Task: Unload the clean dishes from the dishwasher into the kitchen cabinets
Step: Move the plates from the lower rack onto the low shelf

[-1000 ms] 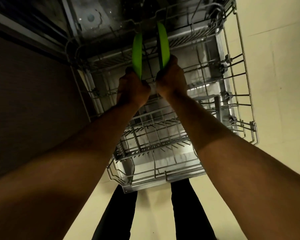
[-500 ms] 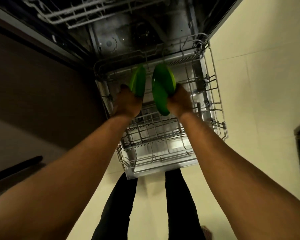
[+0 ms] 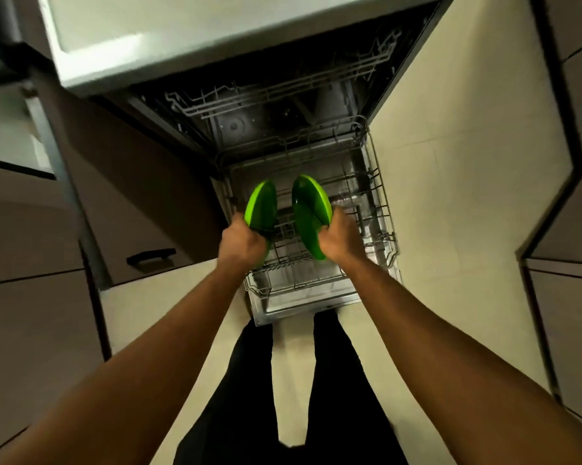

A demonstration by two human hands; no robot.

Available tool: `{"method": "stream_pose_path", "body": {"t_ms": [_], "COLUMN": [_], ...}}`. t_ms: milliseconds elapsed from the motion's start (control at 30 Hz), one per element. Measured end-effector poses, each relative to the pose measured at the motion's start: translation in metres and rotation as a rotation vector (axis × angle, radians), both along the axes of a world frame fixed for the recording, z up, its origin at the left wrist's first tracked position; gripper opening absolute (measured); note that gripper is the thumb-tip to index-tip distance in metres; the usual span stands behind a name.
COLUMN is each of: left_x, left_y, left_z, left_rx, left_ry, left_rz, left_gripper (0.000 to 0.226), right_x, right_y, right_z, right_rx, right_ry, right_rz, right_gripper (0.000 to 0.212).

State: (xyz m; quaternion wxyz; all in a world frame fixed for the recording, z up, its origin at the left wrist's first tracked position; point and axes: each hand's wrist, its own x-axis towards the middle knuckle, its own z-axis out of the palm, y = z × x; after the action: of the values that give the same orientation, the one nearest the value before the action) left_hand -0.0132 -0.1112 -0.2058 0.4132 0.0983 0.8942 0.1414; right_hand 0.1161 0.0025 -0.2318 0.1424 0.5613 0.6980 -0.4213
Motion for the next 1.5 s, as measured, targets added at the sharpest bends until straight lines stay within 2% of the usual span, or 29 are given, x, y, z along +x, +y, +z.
{"method": "stream_pose_path", "body": {"t_ms": [233,500,633,900,1100,1500], "left_x": [0.035,0.068,0.089,0.131,0.14,0.158], "left_y": [-0.028,-0.065,-0.088,-0.148,-0.199,-0.371], "left_z": [0.092,0.142,0.15,0.152,0.153,0.154], "left_rx": [0.021,0.034,0.048,0.113,0.13,0.178], "left_ry": [0.013,0.114,0.174,0.154,0.178,0.205], "left_rz": [-0.03,-0.017,0.039,0.158,0.251,0.534], "left_gripper": [0.04,0.029,0.025,0.026,0.028,0.031], "right_x": [0.045,0.092,0.107,0.122,0.117,0.096], "right_y": [-0.021,-0.039,-0.045,-0.063,-0.098,-0.239], "right_z": [0.084,0.127,0.137,0.152,0.157,0.159], "right_rx": [0.024,0.037,0.043,0.088,0.141,0.164], "right_ry": [0.028,0.048,0.063,0.065,0.074,0.176], "right_rz": [0.037,0.149,0.256,0.411,0.527,0.647], "right_gripper": [0.036,0.034,0.03,0.035,0.032,0.027]}}
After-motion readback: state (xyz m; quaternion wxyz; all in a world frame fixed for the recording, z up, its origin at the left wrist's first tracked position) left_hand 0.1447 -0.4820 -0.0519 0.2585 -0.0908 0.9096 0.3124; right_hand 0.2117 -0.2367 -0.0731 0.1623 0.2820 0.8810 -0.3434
